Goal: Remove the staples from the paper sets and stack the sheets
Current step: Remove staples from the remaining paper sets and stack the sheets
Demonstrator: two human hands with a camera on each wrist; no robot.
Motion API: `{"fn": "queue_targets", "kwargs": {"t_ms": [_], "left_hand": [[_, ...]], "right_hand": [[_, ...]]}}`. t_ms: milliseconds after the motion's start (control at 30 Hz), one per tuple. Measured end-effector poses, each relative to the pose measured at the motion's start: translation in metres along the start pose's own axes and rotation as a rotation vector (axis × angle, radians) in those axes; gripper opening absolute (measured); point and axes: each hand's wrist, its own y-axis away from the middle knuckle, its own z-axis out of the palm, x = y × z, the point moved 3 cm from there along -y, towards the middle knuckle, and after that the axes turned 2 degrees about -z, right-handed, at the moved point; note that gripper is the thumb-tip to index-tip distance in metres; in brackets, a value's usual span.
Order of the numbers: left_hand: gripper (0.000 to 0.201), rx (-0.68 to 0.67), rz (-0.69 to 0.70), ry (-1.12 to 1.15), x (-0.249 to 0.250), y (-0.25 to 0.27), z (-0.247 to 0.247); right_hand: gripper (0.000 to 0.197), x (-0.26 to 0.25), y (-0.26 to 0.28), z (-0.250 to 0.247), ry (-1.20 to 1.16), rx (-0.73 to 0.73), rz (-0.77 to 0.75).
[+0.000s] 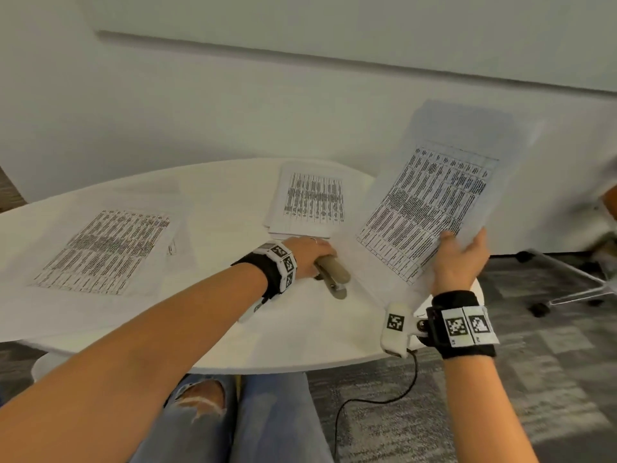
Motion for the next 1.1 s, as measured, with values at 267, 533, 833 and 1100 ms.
{"fn": "queue_targets", "kwargs": {"t_ms": [267,533,833,1100], "left_hand": [[0.036,-0.03,-0.101,0.143,-0.015,0.013,-0.009],[0.05,0.04,-0.493,0.858,-0.057,0.047,-0.015],[0.047,0.26,-0.671,0.418,-0.075,0.086,-0.02],[0.046,0.21,-0.84,0.228,-0.088,0.094,0.002]], "right_hand": [[0.029,0.013,0.003,-0.004,0.014,-0.03,0.018],[0.032,0.022,0.01,0.0,-0.002,-0.084,0.103],[0.027,0.024,0.016,0.005,0.042,-0.067,0.097],[0.031,0.027,0.015,0.002,0.039,-0.062,0.098]]}}
